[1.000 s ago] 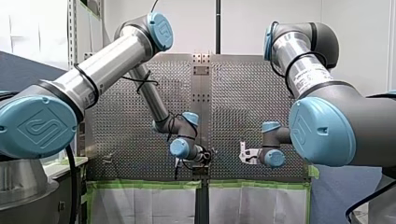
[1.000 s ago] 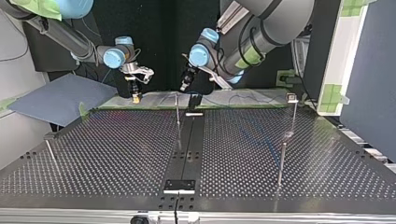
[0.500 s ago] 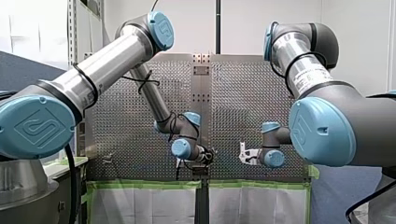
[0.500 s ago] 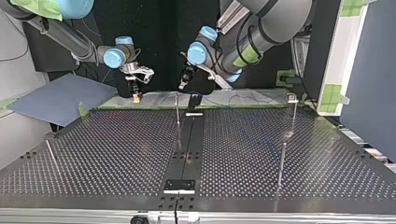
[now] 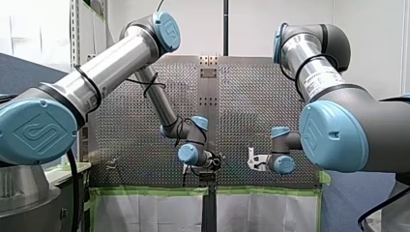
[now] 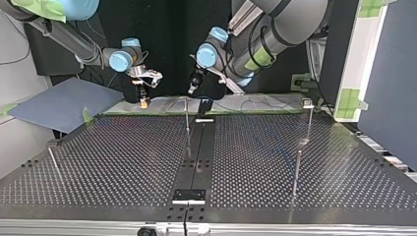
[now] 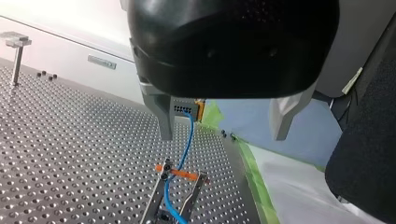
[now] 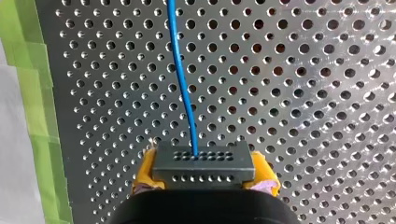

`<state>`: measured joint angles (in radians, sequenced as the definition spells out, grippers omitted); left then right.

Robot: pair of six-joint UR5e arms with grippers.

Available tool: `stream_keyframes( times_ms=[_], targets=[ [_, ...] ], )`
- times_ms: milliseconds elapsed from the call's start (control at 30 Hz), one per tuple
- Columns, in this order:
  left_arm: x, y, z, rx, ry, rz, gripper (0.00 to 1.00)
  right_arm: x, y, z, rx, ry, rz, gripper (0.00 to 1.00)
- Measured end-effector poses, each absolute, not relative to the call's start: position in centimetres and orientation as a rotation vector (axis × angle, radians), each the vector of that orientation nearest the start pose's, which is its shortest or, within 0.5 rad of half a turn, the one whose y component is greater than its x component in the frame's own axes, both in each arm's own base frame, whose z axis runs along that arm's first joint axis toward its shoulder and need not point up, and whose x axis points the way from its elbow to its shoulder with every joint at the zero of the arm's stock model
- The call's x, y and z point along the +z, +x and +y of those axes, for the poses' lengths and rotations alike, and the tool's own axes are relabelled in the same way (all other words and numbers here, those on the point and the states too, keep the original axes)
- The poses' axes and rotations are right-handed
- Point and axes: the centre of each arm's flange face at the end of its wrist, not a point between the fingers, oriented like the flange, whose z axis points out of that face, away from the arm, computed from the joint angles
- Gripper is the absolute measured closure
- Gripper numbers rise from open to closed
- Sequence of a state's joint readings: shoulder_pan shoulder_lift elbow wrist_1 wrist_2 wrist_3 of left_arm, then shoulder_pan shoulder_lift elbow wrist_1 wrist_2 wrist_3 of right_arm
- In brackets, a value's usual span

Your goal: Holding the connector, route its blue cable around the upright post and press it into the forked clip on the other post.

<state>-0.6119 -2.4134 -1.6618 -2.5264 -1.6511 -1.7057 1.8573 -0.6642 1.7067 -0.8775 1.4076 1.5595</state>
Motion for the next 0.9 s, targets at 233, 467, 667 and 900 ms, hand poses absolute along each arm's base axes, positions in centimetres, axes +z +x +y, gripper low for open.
stream_keyframes(
  times_ms=[233, 467, 667, 900],
  targets=[
    [0.5, 42.9, -45.6, -0.414, 0.387, 1.869, 0.01, -2.9, 31.7, -54.6, 1.439, 1.674, -1.067, 0.98],
    [1.5, 42.2, -45.3, -0.405, 0.376, 1.854, 0.01, -3.0, 31.7, -54.5, 1.437, 1.677, -1.068, 0.98],
    [3.2, 40.9, -44.8, -0.412, 0.368, 1.83, 0.01, -3.0, 31.7, -54.5, 1.437, 1.678, -1.068, 0.98],
    [5.7, 39.7, -43.8, -0.444, 0.313, 1.778, 0.01, -3.1, 31.9, -54.4, 1.439, 1.678, -1.067, 0.98]
  ],
)
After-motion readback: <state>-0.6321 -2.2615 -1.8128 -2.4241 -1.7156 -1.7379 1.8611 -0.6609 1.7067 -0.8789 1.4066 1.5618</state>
